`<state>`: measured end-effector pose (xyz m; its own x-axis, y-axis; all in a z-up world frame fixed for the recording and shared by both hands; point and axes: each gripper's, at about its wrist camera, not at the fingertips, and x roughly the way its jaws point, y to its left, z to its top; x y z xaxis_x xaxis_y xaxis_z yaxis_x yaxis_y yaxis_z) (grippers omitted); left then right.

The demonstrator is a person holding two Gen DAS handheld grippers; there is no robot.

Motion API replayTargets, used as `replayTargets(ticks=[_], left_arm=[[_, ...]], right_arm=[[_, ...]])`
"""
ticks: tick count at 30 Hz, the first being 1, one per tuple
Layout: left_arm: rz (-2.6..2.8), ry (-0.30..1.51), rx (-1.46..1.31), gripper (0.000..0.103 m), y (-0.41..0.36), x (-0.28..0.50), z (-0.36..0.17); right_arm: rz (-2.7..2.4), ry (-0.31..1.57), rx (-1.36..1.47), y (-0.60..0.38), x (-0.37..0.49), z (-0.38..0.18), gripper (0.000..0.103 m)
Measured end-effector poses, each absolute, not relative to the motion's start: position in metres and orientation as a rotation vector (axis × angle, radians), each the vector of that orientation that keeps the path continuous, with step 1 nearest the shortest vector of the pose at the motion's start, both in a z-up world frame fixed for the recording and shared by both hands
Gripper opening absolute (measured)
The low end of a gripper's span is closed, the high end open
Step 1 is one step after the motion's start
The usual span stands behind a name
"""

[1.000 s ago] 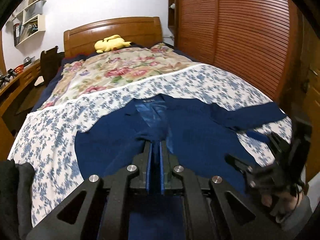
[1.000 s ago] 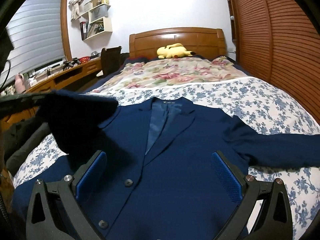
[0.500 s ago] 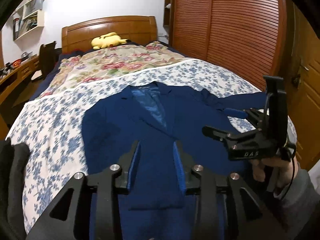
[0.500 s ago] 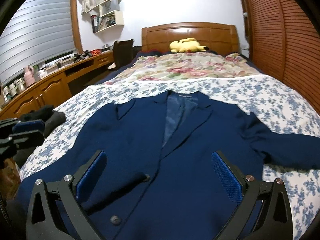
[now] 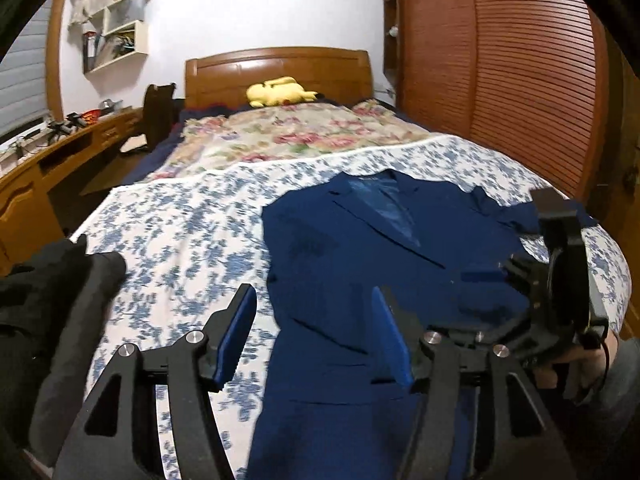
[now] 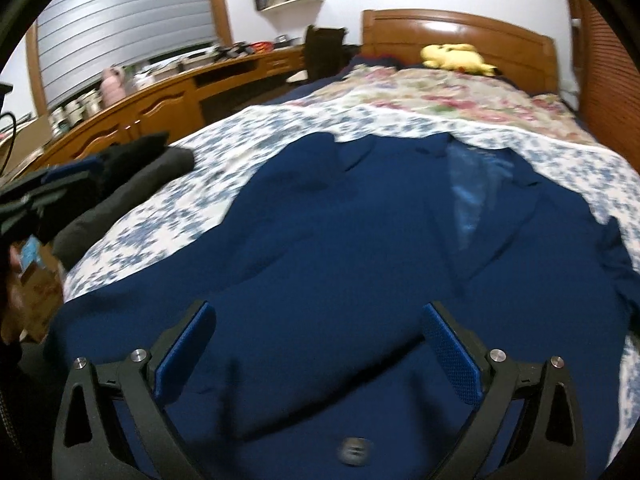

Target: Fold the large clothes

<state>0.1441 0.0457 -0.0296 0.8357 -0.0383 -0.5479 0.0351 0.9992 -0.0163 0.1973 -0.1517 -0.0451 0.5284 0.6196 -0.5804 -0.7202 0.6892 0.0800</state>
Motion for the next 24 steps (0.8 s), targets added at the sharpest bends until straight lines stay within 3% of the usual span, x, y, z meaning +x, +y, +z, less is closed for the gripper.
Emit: replayTargets(ticks=[5, 11, 13, 16, 24], left_arm=[[-0.017, 0.581, -0.027, 0.061, 0.062, 0.139, -0.036], [0.000, 0.595, -0.057, 0.061, 0.074, 0.137, -0.043], [0.002, 0.597, -0.064, 0.061, 0.076, 0.137, -0.044], [0.007, 0.603, -0.065, 0.061, 0.073, 0.141, -0.045], [-0.022, 0.580, -0.071, 0.061, 0.053, 0.149, -0.035]], right_arm=[[0.883, 0.656, -0.227, -0.133, 0.200, -0.058, 0.091], [0.919, 0.691, -0.292, -0.126, 0.207, -0.066, 0.065], [0.944, 0.703, -0.289, -0.131, 0.213, -0.067, 0.035], [0.949, 0.692, -0.283, -0.141, 0.218, -0.064, 0.015], [0.873, 0.568, -0.122, -0.216, 0.224, -0.029, 0.008]])
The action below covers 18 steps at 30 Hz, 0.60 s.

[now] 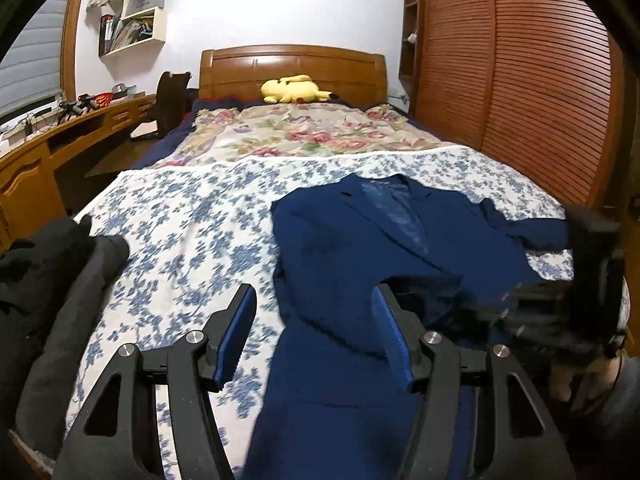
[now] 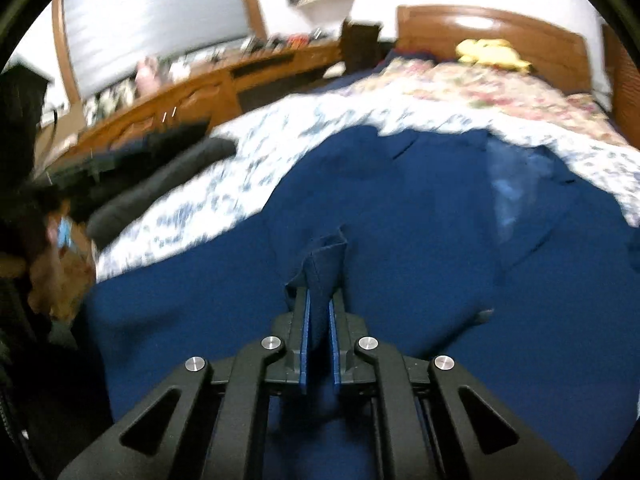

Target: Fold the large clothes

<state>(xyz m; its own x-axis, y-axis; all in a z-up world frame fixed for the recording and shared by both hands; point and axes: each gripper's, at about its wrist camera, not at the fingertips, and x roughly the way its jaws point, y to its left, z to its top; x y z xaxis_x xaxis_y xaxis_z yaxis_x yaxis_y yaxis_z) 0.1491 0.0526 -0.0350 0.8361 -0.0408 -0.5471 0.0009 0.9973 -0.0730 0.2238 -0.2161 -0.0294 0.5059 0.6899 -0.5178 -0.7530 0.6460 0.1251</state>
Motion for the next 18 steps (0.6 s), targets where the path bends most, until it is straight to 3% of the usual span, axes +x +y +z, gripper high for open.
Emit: replayTargets(ticks=[7, 18], left_arm=[[-0.053, 0.573, -0.060, 0.061, 0.026, 0.158, -0.030], [-0.077, 0.572, -0.018, 0.061, -0.012, 0.170, -0.030]], right_arm=[[0.701, 0.388, -0.004, -0.316, 0.205, 0.004, 0.008], [0.585, 0.342, 0.052, -0.379, 0.163, -0.021, 0.008]])
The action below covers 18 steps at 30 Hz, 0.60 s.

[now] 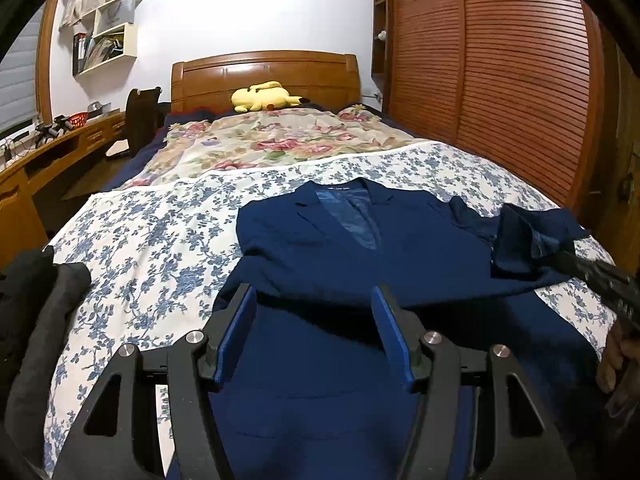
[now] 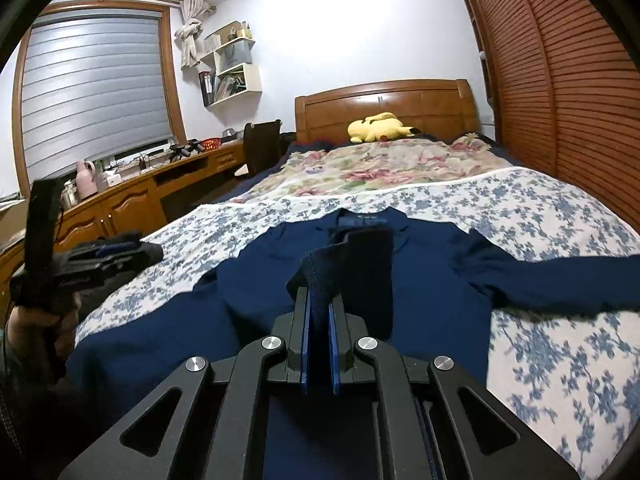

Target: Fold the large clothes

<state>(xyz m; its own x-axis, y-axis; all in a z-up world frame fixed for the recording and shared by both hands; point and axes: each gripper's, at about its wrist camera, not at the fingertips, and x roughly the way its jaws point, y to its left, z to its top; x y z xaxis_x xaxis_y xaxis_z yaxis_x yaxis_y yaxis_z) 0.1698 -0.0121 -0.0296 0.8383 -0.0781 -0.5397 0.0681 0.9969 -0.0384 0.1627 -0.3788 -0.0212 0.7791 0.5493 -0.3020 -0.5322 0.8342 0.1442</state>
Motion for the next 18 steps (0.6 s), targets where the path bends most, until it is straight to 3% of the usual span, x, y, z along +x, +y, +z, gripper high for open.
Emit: replayTargets(ticks=[12, 18], left_arm=[[-0.070, 0.574, 0.003, 0.061, -0.033, 0.179, -0.032], [-0.073, 0.567, 0.003, 0.061, -0.038, 0.184, -0.031]], right_arm=[[0.564, 0.506, 0.012, -0.362, 0.159, -0.041, 0.008], [0.550, 0.568, -0.010, -0.361, 0.144, -0.038, 0.016]])
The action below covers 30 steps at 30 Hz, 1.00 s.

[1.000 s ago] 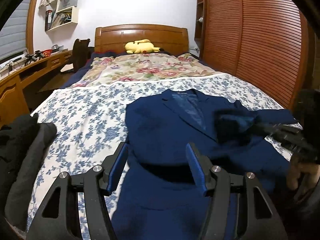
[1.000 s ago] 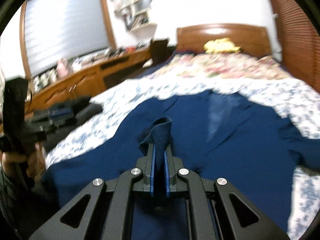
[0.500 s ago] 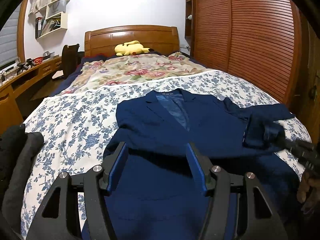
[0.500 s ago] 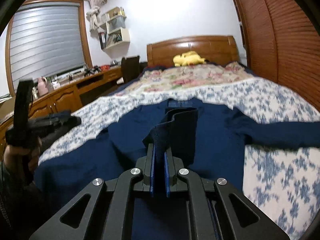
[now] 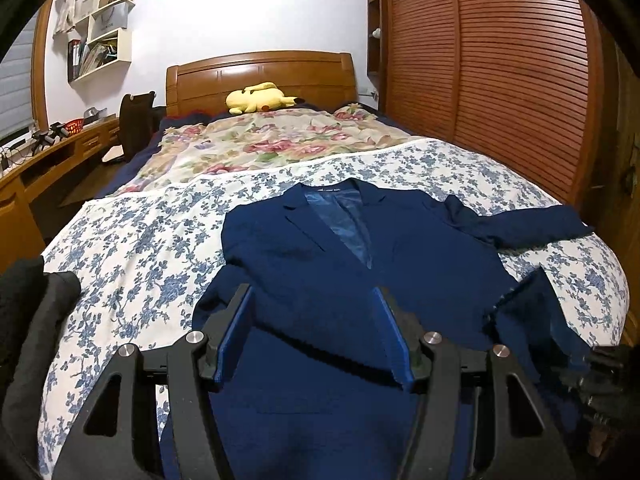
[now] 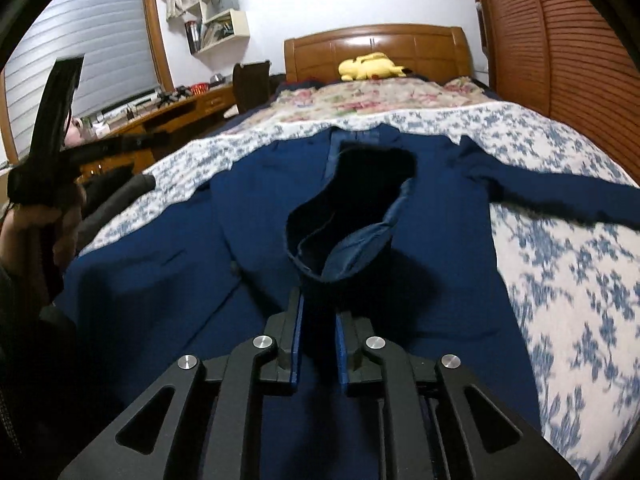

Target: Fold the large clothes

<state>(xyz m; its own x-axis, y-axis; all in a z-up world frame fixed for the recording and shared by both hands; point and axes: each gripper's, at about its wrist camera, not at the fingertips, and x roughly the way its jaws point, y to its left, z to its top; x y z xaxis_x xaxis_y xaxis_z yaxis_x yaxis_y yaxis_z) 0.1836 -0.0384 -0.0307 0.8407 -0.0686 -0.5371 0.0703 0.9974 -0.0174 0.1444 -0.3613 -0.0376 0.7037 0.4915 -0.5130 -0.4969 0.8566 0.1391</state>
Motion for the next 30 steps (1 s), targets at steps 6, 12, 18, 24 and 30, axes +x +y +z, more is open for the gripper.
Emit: replayTargets(ticks=[6, 12, 18, 24, 30], left_arm=[[-0.101, 0.569, -0.020, 0.061, -0.041, 0.184, -0.030], [-0.142, 0.565, -0.021, 0.061, -0.050, 0.178, -0.029], [-0.182, 0.556, -0.024, 0.061, -0.062, 0.172, -0.027], [-0.223, 0.550, -0.015, 0.061, -0.080, 0.170, -0.026], [-0.265, 0.538, 0.003, 0.061, -0.098, 0.167, -0.025]], right_arm=[[0.503, 0.594, -0.047, -0.369, 0.137, -0.029, 0.043], [0.456, 0.568, -0.065, -0.385, 0.135, -0.009, 0.046], [0.421, 0.550, -0.104, -0.386, 0.154, 0.003, 0.046], [0.386, 0.558, -0.111, -0.392, 0.181, 0.005, 0.046], [0.310, 0.575, -0.107, -0.423, 0.214, 0.009, 0.054]])
